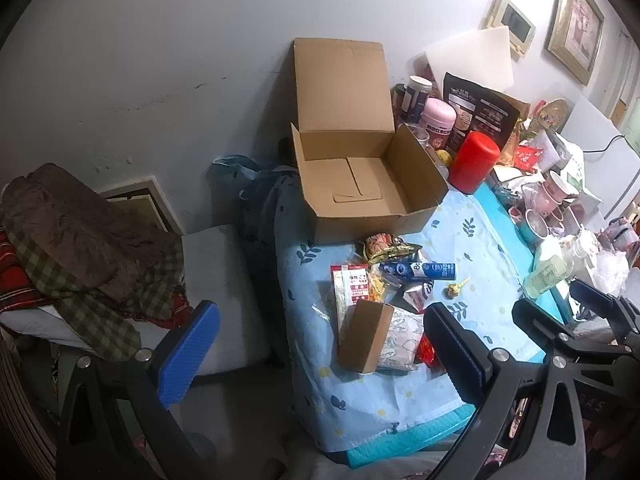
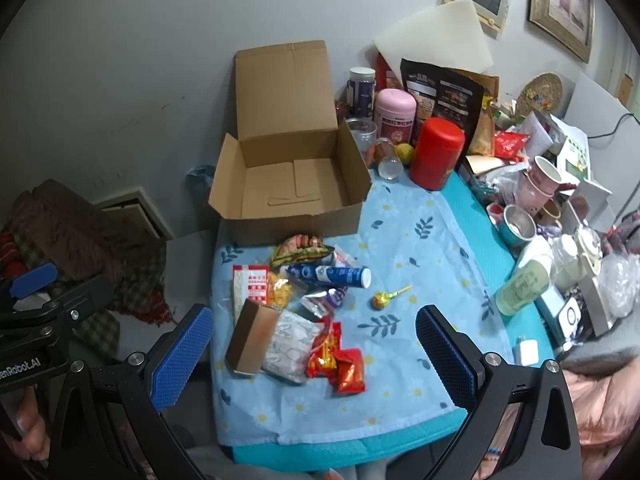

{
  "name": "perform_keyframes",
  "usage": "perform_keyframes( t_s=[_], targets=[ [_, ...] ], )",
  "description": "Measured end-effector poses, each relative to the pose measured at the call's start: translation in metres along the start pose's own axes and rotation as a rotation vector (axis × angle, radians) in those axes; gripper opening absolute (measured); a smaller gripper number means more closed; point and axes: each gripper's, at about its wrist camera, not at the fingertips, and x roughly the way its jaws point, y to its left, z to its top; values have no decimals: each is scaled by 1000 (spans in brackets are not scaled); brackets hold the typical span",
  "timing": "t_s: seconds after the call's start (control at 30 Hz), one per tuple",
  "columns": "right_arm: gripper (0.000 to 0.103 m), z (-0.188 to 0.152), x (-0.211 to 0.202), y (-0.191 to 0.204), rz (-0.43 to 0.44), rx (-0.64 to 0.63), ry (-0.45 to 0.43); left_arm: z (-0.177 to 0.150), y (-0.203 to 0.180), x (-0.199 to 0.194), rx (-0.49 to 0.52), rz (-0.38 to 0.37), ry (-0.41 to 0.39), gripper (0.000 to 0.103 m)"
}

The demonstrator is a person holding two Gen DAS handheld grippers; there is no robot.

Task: Organize snacks

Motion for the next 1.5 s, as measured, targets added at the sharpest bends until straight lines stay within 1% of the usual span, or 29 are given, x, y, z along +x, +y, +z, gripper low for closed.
perform_keyframes(
  t_s=[0.27, 0.4, 0.5, 0.6, 0.7, 0.87, 0.9, 0.93, 1.0, 1.13, 1.2, 1.27, 1.37, 1.5],
  targets=[
    [103, -8, 7, -7, 7, 19, 35, 2, 3, 7, 8, -49, 41, 103],
    [103, -16, 16, -12, 17, 30, 69, 0, 0, 16, 6, -78, 74, 103],
    [103, -23, 25, -15, 26, 31, 98, -4, -4, 25, -3, -68, 100, 103],
    [103, -31, 37, -20, 43, 33, 134, -8, -7, 37, -6, -81, 140, 103],
    [103, -37, 48, -25, 64, 42, 161, -11, -12, 48, 3, -78, 161, 103],
    [103, -47, 69, -33, 77, 26, 198, -21, -21, 76, -3, -97, 209, 103],
    [102, -50, 75, -35, 79, 23, 211, -23, -22, 81, -5, -90, 217, 103],
    [100, -51, 78, -37, 80, 21, 217, -26, -24, 86, -5, -77, 224, 103],
    [96, -57, 90, -41, 81, 12, 240, -30, -26, 98, -5, -79, 239, 103],
    [92, -66, 112, -51, 87, 11, 287, -36, -26, 121, -14, -79, 269, 97],
    [90, -71, 123, -54, 92, 12, 307, -40, -26, 133, -16, -68, 286, 91],
    [89, -75, 133, -58, 91, 5, 325, -44, -25, 147, -20, -61, 312, 81],
    [83, -82, 150, -63, 104, -2, 346, -51, -26, 163, -14, -63, 333, 79],
    [77, -89, 169, -68, 127, -1, 374, -53, -28, 176, 7, -70, 328, 79]
  ],
)
